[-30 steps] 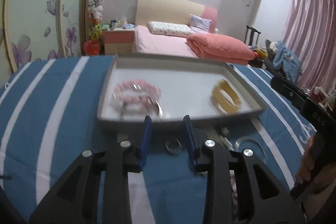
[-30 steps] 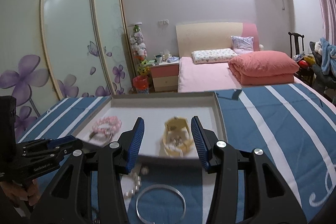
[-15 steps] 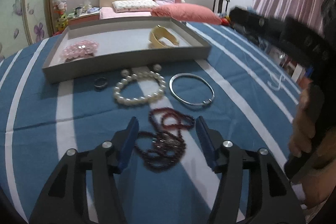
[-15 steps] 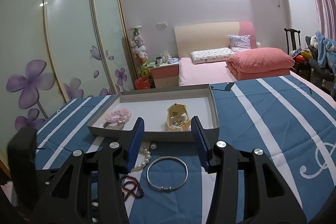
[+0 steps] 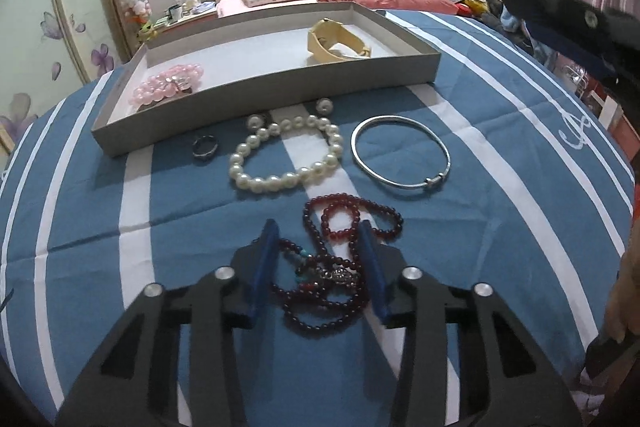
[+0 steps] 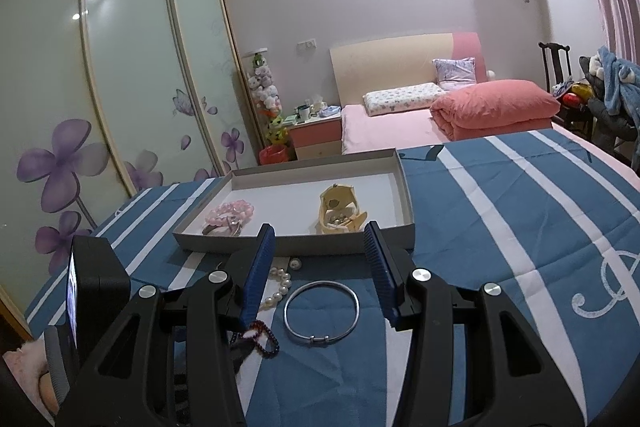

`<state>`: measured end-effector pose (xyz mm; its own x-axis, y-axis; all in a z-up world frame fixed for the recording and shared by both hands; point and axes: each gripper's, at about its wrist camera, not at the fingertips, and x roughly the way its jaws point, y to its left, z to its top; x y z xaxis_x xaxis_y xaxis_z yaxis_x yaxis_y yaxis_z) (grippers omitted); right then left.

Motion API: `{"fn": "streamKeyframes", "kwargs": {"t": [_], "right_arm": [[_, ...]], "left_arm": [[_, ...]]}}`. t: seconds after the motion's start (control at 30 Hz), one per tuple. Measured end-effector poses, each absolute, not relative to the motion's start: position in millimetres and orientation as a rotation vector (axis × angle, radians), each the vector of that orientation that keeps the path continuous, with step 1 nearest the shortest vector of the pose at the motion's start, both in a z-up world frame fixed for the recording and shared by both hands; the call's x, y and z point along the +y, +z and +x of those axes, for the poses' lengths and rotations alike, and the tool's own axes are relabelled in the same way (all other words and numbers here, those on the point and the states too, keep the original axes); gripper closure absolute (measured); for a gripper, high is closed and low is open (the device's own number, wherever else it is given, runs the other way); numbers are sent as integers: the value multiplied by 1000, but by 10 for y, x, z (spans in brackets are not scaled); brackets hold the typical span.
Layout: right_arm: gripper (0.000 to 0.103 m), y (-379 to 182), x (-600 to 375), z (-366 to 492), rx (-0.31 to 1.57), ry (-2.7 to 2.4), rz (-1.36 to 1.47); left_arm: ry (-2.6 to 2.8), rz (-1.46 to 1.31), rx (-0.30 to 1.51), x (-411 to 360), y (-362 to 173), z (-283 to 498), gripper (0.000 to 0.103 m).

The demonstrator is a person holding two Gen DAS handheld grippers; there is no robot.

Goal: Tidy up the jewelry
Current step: 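Grasp the dark red beaded necklace with the left tool, then lift the red necklace with the left tool while the right tool moves to the silver bangle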

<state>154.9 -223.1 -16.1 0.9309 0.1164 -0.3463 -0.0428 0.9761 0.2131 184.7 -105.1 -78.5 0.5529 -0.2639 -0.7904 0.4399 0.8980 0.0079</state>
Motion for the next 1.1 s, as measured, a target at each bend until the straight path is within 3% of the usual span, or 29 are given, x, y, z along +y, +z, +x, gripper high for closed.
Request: {"fn": "streamKeyframes", "kwargs": {"t": [0.07,0.17,0.27,0.7,1.1], "right_arm": [[55,-173,-2218,1553,370,87,204],[55,-179,-2208,1554,374,90,205],[55,-183,-2211,1547,375,87,205],[55,-261,-2209,1595,441,84,199],[55,-557,-2106,1913,686,60,141]], "left_arm": [[-411,212,893,-1040,-783,1860,70],[-407,196,894,-1003,-774,1885,90],[-410,175,896,-972,-770,1894,94],[-317,115,895,-507,-760,1951,95],[-172,-47,837,267,-556,2110,95]]}}
